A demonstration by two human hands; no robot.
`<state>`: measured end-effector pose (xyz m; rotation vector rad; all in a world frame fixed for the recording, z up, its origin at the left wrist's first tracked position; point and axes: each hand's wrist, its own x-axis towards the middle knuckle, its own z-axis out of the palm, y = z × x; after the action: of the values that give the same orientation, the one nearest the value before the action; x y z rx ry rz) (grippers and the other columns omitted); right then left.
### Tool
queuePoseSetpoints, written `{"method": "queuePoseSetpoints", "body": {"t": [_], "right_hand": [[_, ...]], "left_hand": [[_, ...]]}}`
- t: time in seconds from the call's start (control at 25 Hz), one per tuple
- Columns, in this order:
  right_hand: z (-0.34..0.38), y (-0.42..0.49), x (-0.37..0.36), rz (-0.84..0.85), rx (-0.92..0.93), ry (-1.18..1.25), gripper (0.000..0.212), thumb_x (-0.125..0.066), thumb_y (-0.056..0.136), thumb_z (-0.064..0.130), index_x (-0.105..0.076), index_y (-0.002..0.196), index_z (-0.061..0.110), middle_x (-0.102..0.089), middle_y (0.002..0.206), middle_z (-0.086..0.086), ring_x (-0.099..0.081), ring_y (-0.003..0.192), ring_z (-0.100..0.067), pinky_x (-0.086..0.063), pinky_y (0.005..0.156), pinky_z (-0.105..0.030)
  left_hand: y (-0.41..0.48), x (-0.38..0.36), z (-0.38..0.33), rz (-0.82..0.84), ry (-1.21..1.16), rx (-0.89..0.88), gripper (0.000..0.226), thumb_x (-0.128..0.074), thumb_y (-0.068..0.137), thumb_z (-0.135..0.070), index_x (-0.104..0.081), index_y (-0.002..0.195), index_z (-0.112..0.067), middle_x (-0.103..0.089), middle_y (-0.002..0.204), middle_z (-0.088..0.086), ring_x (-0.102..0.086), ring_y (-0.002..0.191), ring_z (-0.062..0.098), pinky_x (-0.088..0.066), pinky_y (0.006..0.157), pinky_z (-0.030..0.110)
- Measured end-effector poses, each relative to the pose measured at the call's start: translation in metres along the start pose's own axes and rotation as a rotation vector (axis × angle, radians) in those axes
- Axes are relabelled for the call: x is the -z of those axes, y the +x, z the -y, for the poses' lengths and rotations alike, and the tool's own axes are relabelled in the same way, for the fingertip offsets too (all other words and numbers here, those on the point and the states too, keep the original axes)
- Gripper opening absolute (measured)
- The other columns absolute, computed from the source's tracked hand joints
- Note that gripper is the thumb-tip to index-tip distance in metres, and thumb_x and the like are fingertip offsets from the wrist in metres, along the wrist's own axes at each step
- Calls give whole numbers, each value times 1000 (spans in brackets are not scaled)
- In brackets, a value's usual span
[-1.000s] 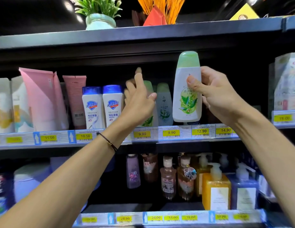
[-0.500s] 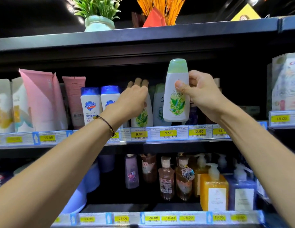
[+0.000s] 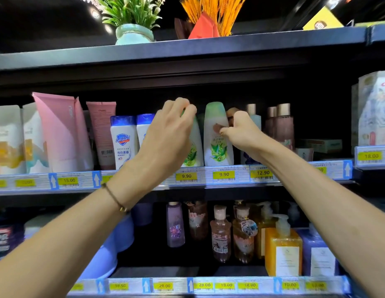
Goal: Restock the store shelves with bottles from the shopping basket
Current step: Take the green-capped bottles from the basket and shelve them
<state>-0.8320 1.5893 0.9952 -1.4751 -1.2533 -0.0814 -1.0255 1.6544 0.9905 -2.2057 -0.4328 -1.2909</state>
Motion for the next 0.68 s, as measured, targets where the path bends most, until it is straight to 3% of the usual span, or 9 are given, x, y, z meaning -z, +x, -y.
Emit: {"method": "queuePoseSetpoints", "body": {"t": [0.08, 0.16, 0.24, 0.36, 0.4, 0.44, 0.52, 0.6, 0.68], "right_hand": [[-4, 2, -4, 27, -30, -28, 23, -66, 95, 14, -55, 114, 5, -70, 109, -12, -67, 99, -17, -56, 86, -33], [-7, 2, -4, 36, -49, -69, 25, -66, 96, 18, -54, 114, 5, -68, 109, -13, -66, 103, -22, -55, 89, -37], [-7, 3, -2, 45, -58, -134, 26, -67, 95, 24, -54, 111, 7, -68, 105, -12, -66, 101, -25, -54, 92, -43], [-1, -1, 4, 46, -42, -332, 30, -71, 93, 26, -52, 107, 7, -61, 88, -4, -59, 82, -19, -47, 79, -34], [2, -3, 6, 70, 2, -381, 43, -74, 91, 23, -49, 123, 8, -61, 97, -3, -59, 86, -18, -46, 82, -31], [4, -5, 9, 106, 76, -424, 72, -78, 87, 20, -37, 145, 14, -59, 115, -5, -60, 99, -19, -46, 90, -30], [2, -4, 12, 172, 205, -578, 110, -88, 75, 25, -16, 159, 22, -43, 147, -8, -51, 128, -24, -41, 107, -31], [-4, 5, 15, 178, 229, -750, 109, -93, 64, 38, -32, 149, 7, -44, 148, -17, -47, 133, -33, -44, 108, -45], [-8, 11, 16, 157, 198, -846, 98, -93, 60, 43, -43, 134, 3, -56, 129, -19, -56, 117, -37, -52, 93, -52]], "left_hand": [[-39, 0, -4, -15, 6, -22, 41, -44, 74, 3, -61, 111, -2, -59, 118, 15, -51, 97, 37, -46, 80, 48], [-78, -4, -4, 7, 55, -7, 32, -48, 85, -7, -62, 114, -6, -60, 123, 12, -52, 103, 36, -44, 83, 44], [-108, -11, -1, 20, 85, 9, 33, -51, 93, -19, -62, 123, -9, -58, 127, 10, -53, 111, 37, -42, 91, 44], [-128, -21, 2, 14, 64, 30, 44, -48, 99, -27, -56, 138, -9, -57, 127, 14, -53, 113, 39, -42, 98, 47], [-131, -23, 2, 7, 57, 34, 46, -48, 100, -28, -55, 141, -8, -56, 127, 15, -53, 114, 40, -42, 100, 49], [-133, -25, 1, 3, 55, 41, 48, -49, 100, -29, -53, 143, -8, -56, 127, 16, -52, 115, 41, -42, 102, 51], [-134, -28, -1, -2, 65, 49, 50, -52, 101, -32, -52, 144, -7, -55, 128, 18, -51, 116, 41, -40, 105, 51], [-134, -29, -1, -2, 83, 46, 50, -51, 103, -34, -51, 145, -7, -55, 128, 18, -50, 116, 41, -39, 106, 51], [-135, -30, 0, -9, 88, 40, 51, -50, 103, -35, -51, 146, -7, -55, 129, 18, -50, 117, 42, -39, 106, 50]]}}
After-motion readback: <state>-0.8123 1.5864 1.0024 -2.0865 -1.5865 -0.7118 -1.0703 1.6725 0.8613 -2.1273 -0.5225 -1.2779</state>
